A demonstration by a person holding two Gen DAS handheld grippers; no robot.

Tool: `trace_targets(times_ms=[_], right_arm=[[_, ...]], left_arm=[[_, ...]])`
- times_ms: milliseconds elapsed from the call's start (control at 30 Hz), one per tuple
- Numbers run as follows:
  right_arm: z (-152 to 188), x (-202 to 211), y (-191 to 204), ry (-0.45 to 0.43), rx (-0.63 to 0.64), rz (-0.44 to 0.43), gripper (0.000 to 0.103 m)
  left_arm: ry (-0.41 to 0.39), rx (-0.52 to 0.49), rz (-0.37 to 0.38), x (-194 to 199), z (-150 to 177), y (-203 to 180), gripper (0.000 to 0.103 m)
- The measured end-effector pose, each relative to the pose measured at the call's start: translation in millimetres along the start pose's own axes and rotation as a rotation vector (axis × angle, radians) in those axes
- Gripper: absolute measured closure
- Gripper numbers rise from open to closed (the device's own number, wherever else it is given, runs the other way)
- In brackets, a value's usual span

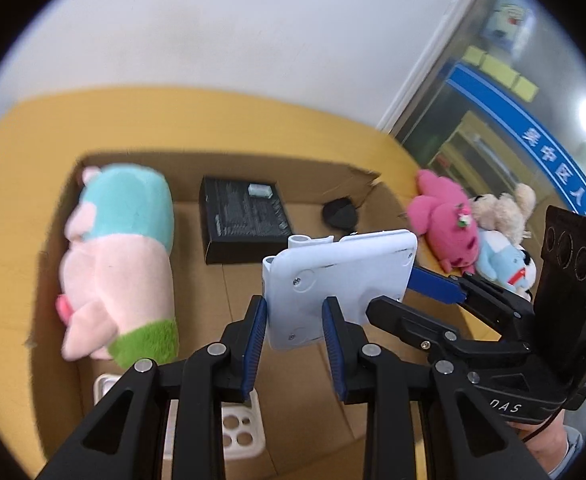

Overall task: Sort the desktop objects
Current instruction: 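Carry the white device into the box and open the left gripper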

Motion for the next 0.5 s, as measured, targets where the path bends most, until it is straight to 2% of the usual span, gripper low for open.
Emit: trace_targets(times_ms=[33, 167, 333, 400, 500], right_arm=[[-1.0, -8.8, -4.2, 0.025, -0.015, 0.005, 0.049], [3.5, -57.2, -24.9, 0.216, -0.101, 0.022, 0.048], [13.9, -103.2, -47.9, 0.39, -0.168, 0.059, 0.048], [18.6, -114.7, -53.8, 0.431, -0.188, 0.074, 0.048], [28.1, -128.5, -63.6, 0.476, -0.229, 0.084, 0.048]], left_arm=[[0.02, 0.009, -0.001, -8.8, -0.1, 4.4, 0.075], [0.13, 0.045, -0.002, -47.6, 3.6, 20.7, 0.075], [0.24, 0.074, -0.014, -80.7, 11.1, 29.9, 0.075], [0.285, 0.083, -0.017, -90.4, 13.4, 31.1, 0.075], [0.299, 0.096, -0.029, -98.7, 10.9, 35.0, 0.075]])
Point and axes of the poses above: each gripper's, at about its wrist camera, not at the fingertips, and x roughly against the way its jaws point, y to its left, z to its underside, the point moved 4 cm from there along -x, roughly the way its jaws point, and after that the axes turned 10 degrees about -x, right-handed, at the moved point
